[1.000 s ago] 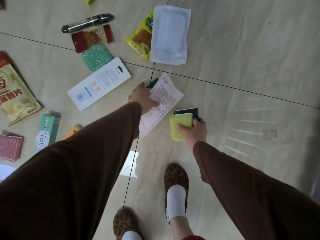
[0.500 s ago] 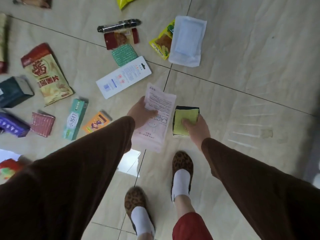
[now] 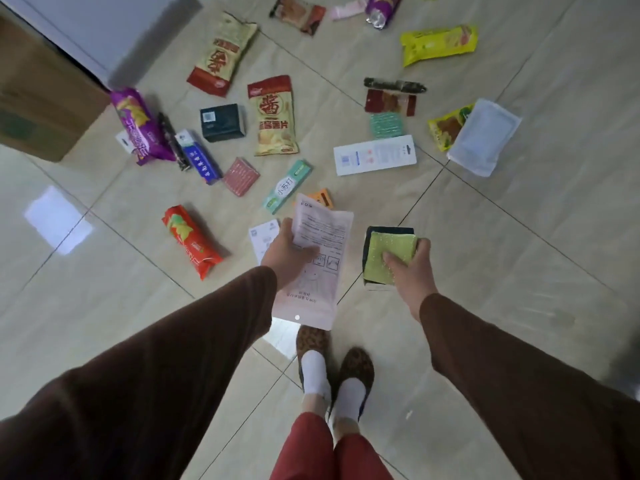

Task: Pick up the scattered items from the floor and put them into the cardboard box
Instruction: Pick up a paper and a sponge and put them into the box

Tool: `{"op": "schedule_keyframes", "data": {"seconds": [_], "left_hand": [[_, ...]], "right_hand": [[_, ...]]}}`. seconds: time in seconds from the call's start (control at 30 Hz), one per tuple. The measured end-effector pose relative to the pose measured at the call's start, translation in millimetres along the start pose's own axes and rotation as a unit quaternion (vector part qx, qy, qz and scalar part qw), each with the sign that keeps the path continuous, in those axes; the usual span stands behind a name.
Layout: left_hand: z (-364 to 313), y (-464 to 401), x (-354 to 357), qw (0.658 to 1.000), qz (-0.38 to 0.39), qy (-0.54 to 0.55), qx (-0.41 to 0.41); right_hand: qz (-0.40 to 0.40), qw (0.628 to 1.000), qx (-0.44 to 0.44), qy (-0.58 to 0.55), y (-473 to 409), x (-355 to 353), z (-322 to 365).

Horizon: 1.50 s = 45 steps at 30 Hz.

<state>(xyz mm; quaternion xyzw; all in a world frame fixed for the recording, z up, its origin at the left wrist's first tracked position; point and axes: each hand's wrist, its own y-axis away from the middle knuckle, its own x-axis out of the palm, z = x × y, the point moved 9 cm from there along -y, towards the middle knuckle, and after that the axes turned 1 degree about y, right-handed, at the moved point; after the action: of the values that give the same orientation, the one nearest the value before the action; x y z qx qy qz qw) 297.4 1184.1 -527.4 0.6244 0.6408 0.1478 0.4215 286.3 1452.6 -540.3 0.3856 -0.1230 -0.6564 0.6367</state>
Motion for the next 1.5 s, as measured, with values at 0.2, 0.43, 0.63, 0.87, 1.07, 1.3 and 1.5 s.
{"op": "schedule_keyframes", "data": {"seconds": [0.2,0.43,0.63,0.87,1.07,1.3,1.5], "left_hand": [[54,66,-86,0.993,-0.071,0.084,-0.045],[138,114,-211,0.967,-0.104,0.226,-0.058],[205,146,-348,0.949,-0.126,0.28,-0.067],[244,141,-498,0.942,-0.173,0.279,-0.068],[255,106,-585,0.937,-0.174,0.293,-0.072],[270,54,-715,0.931,-0.191,0.303,-0.076],[285,14,-822,0.939,-0.177,0.284,-0.076]], "right_hand": [[0.027,0.999,-0.018,-0.006,62,62,46],[0.062,0.998,0.006,-0.015,139,194,95],[0.087,0.996,0.006,-0.002,202,331,145],[0.141,0.99,-0.02,0.001,233,477,216],[0.158,0.987,-0.022,0.0,225,570,267],[0.182,0.983,-0.037,0.012,215,691,354],[0.157,0.987,-0.033,0.011,213,786,411]]}}
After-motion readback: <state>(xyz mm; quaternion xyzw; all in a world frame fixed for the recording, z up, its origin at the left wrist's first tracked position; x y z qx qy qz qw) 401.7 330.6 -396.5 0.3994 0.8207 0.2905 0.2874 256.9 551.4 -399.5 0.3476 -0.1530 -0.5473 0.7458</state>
